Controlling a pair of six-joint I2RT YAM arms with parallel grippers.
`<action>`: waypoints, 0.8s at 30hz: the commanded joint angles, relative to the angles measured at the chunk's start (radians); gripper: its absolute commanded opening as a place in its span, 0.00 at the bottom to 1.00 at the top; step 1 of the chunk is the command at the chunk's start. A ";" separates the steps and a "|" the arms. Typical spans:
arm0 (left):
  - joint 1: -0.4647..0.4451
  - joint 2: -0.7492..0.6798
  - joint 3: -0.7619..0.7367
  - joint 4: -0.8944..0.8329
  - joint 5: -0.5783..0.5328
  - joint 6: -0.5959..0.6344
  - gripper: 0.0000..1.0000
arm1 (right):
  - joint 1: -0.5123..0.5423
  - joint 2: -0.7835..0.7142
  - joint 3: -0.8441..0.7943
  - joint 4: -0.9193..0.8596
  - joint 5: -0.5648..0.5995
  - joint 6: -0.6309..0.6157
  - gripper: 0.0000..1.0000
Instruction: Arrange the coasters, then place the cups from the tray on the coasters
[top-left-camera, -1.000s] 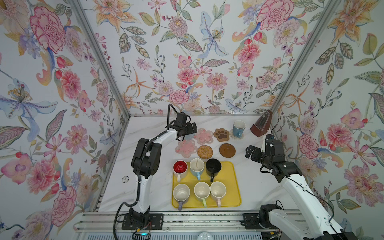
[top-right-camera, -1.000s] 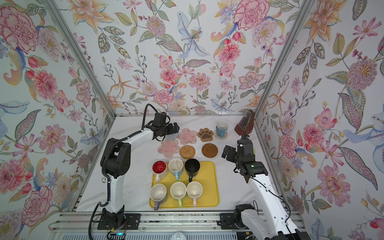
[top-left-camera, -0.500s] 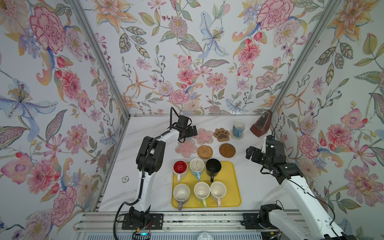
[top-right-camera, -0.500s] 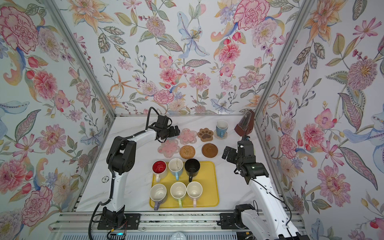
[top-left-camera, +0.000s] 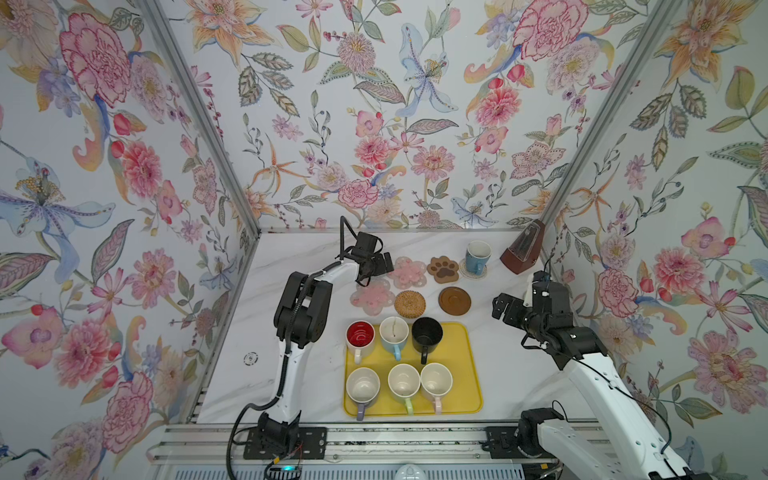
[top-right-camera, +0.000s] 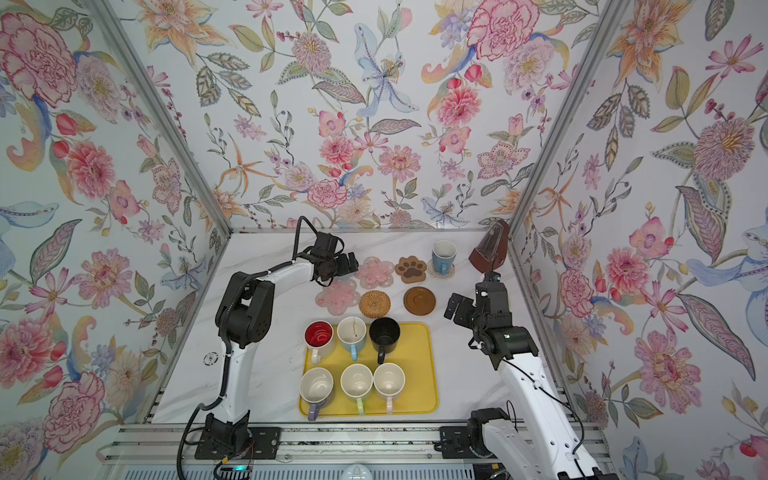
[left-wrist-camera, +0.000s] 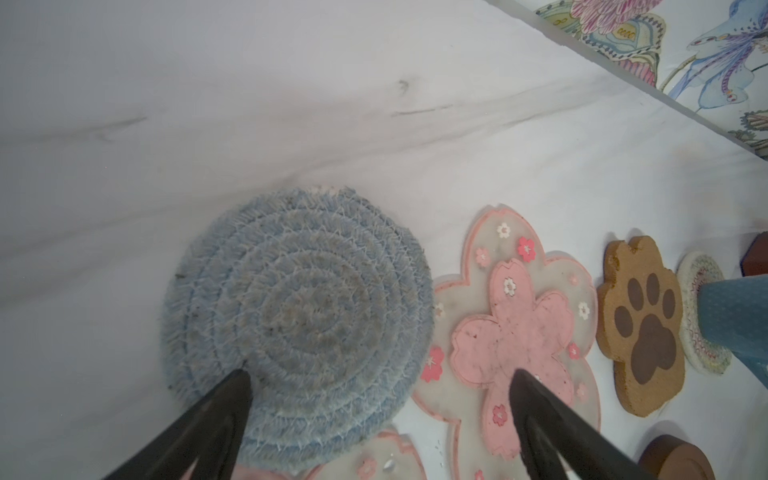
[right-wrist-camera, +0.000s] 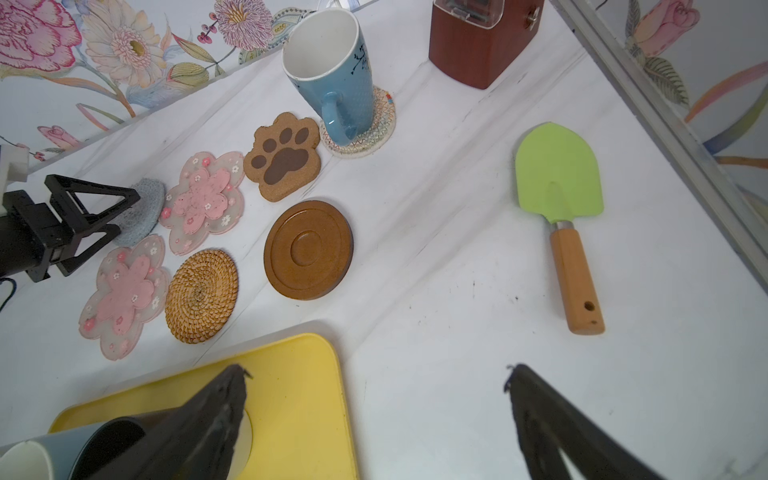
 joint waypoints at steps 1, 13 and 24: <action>0.027 -0.021 -0.047 -0.027 -0.052 -0.023 0.99 | -0.002 -0.008 -0.014 -0.020 0.008 0.010 0.99; 0.045 -0.066 -0.092 0.025 0.011 -0.017 0.99 | -0.002 -0.006 -0.011 -0.020 0.009 0.009 0.99; 0.023 -0.088 -0.088 0.064 0.071 -0.003 0.99 | -0.001 0.005 0.013 -0.019 0.004 0.006 0.99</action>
